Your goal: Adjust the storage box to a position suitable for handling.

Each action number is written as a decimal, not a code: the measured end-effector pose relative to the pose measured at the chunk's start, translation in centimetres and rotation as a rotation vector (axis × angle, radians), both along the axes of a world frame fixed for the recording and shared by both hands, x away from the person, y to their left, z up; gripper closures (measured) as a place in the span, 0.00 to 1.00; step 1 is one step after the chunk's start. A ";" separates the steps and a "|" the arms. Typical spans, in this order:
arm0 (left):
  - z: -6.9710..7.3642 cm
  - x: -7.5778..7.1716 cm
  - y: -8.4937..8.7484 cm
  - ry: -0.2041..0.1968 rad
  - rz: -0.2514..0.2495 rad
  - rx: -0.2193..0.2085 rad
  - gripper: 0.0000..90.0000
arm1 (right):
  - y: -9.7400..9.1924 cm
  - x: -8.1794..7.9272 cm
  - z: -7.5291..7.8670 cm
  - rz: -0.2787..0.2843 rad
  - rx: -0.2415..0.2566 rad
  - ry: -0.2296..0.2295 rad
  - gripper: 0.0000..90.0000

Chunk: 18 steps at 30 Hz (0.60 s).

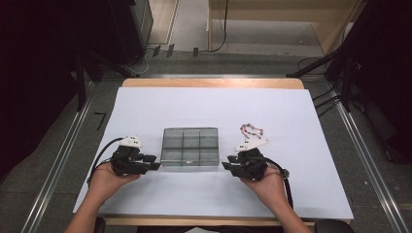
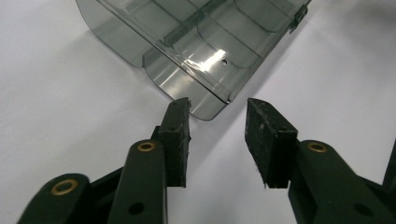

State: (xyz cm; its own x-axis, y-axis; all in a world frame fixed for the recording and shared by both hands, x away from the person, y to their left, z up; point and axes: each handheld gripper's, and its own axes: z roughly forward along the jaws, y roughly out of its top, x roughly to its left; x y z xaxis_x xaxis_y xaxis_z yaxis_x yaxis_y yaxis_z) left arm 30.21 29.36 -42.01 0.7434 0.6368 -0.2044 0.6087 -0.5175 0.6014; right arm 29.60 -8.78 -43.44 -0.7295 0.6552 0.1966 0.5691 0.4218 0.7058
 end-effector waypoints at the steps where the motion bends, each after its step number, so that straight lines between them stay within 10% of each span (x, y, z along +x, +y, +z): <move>1: -0.1 -0.1 -0.1 -0.003 -0.003 0.005 0.71 | 0.0 0.1 -0.1 0.004 -0.001 -0.002 0.77; 18: -1.0 0.3 -0.7 0.053 -0.015 0.009 0.83 | 1.2 0.7 -0.9 0.036 -0.035 0.034 0.97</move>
State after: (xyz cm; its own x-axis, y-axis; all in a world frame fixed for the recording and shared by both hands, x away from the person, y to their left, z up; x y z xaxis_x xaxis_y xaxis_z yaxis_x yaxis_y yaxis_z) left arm 30.53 28.66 -43.05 0.7413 0.6276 -0.2380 0.6316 -0.5322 0.5638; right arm 30.27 -7.62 -44.35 -0.7461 0.6353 0.1992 0.5764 0.4664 0.6710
